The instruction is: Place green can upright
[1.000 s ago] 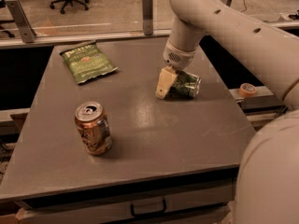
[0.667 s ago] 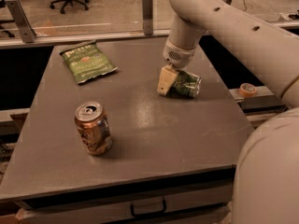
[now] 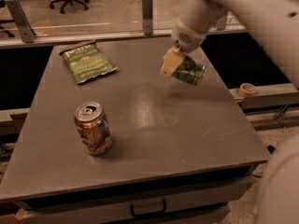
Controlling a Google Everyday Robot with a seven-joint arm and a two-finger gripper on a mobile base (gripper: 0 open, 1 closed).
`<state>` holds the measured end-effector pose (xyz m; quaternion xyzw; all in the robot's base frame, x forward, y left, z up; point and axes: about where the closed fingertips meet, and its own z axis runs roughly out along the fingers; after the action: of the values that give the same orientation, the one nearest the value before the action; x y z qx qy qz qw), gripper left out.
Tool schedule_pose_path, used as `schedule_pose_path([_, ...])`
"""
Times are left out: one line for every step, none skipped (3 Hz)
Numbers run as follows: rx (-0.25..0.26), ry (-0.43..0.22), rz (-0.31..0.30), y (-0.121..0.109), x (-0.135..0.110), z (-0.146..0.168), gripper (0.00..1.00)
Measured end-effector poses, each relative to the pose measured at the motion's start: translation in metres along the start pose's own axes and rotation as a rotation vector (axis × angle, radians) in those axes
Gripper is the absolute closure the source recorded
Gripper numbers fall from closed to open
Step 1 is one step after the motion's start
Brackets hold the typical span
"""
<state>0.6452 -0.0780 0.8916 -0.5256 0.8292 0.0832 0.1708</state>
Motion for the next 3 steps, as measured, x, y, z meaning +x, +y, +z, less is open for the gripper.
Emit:
schedule_pose_path([0.018,-0.288,-0.067,-0.004,-0.026,-0.082,1.0])
schedule_pose_path([-0.023,-0.57,-0.128,-0.009,-0.036,-0.127,1.0])
schedule_pose_path([-0.118,-0.861,-0.172,-0.012,-0.036,-0.138,1.0])
